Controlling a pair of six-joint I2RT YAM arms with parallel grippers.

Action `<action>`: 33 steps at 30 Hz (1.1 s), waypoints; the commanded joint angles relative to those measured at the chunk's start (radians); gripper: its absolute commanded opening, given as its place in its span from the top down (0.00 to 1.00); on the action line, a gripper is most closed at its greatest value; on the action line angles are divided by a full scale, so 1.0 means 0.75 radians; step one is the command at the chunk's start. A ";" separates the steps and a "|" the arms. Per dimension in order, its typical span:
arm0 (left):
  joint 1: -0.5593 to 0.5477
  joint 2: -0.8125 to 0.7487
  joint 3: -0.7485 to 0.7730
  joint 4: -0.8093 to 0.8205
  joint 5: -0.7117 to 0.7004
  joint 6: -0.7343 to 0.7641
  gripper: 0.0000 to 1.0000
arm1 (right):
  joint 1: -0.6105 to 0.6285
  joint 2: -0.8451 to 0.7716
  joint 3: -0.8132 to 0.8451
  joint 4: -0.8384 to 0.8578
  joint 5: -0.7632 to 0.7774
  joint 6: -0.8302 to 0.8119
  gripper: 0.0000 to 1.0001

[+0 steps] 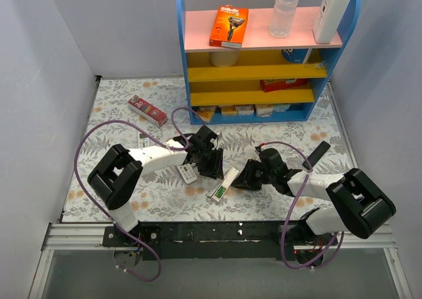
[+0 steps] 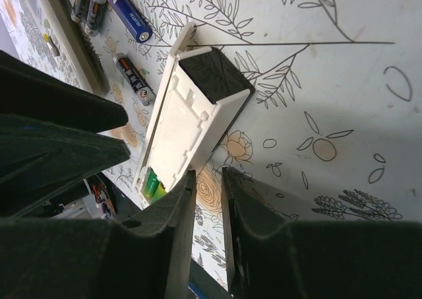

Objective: Load the batteries into the remote control
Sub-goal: Adjust the remote control at the center of the board.

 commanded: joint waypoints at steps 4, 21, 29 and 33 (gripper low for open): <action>0.003 0.037 0.004 0.031 0.049 -0.017 0.69 | 0.031 0.040 0.012 0.066 0.028 0.014 0.71; -0.001 0.039 0.014 -0.034 -0.026 -0.035 0.75 | 0.064 0.052 0.027 0.060 0.075 0.023 0.74; -0.001 0.023 0.029 -0.114 -0.114 -0.013 0.76 | 0.068 0.050 0.029 0.062 0.073 0.023 0.74; -0.001 0.029 0.026 -0.106 -0.102 -0.013 0.80 | 0.072 0.050 0.031 0.068 0.067 0.016 0.74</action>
